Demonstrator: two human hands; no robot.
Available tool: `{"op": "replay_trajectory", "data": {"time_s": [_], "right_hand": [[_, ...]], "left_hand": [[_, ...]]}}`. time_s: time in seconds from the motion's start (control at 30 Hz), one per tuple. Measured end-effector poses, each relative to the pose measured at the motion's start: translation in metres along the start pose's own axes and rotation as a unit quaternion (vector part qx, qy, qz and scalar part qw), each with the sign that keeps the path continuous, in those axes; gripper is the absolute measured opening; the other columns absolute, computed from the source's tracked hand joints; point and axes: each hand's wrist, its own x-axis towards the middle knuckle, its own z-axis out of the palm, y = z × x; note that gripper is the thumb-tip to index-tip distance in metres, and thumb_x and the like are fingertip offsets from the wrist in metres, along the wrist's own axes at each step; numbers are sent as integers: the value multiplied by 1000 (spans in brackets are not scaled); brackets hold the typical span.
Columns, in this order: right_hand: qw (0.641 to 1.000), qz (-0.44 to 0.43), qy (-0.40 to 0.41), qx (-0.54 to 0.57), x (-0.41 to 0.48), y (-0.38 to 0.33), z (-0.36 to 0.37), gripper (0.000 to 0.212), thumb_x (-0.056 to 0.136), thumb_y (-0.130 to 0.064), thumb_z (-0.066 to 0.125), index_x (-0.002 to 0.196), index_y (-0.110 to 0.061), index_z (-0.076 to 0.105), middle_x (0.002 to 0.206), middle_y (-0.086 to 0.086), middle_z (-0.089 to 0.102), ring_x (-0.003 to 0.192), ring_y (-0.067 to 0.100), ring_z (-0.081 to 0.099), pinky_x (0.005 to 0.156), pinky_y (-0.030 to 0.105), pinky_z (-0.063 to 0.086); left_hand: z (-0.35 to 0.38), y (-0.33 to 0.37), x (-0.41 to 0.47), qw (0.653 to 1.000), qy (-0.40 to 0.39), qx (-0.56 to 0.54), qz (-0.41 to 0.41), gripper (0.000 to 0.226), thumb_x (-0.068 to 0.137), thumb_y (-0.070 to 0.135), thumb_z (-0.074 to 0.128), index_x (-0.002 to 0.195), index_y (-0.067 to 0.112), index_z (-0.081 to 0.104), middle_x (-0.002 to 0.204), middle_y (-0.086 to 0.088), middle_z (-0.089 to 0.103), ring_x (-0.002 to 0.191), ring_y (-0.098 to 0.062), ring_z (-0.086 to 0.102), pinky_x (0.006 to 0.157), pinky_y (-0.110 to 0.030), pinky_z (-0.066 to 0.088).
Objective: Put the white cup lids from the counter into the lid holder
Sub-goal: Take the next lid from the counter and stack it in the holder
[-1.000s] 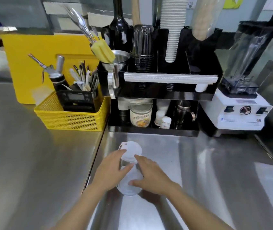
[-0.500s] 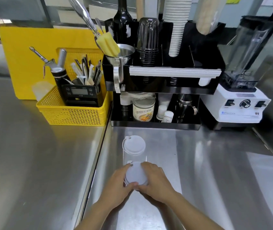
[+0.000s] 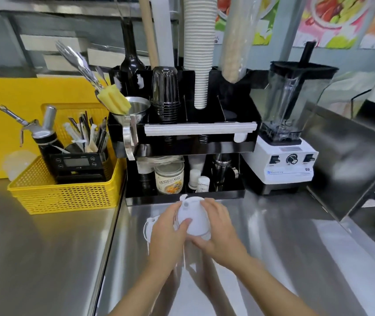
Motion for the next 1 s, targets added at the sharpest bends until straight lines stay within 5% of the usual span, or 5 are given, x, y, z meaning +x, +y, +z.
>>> {"op": "replay_trajectory", "data": {"time_s": [0.17, 0.4, 0.57, 0.67, 1.0], "right_hand": [[996, 29, 40, 78, 23, -2, -27, 87, 60, -56, 58, 133, -15, 34, 116, -20, 27, 109, -20, 30, 84, -6, 28], [993, -15, 80, 81, 67, 16, -87, 69, 59, -54, 71, 113, -51, 27, 117, -28, 33, 111, -17, 34, 87, -3, 28], [991, -33, 105, 71, 118, 31, -145, 64, 64, -44, 79, 115, -26, 46, 116, -7, 47, 110, -2, 44, 87, 9, 36], [992, -41, 104, 55, 153, 36, -178, 56, 71, -31, 78, 116, -17, 49, 116, -4, 46, 104, -1, 44, 82, 0, 32], [994, 28, -10, -107, 240, 54, -229, 47, 79, -39, 67, 116, -16, 49, 104, -6, 44, 97, 10, 28, 100, 38, 27]], "left_hand": [[16, 27, 13, 999, 20, -6, 41, 38, 85, 10, 61, 122, 19, 55, 119, 12, 56, 111, -6, 49, 94, -18, 33], [25, 76, 55, 984, -5, 59, 170, 36, 88, 25, 59, 123, 28, 51, 114, 21, 49, 116, -2, 43, 101, -20, 32], [32, 131, 107, 956, -30, 112, 268, 40, 90, 26, 56, 129, 19, 49, 124, 10, 51, 121, -7, 42, 99, -15, 25], [41, 159, 144, 947, -34, 131, 293, 39, 90, 27, 54, 128, 19, 49, 130, 3, 53, 123, -10, 43, 98, -17, 27], [78, 183, 240, 929, -60, 210, 300, 30, 95, 18, 45, 123, 14, 54, 129, -1, 55, 122, -16, 45, 101, -25, 32]]}}
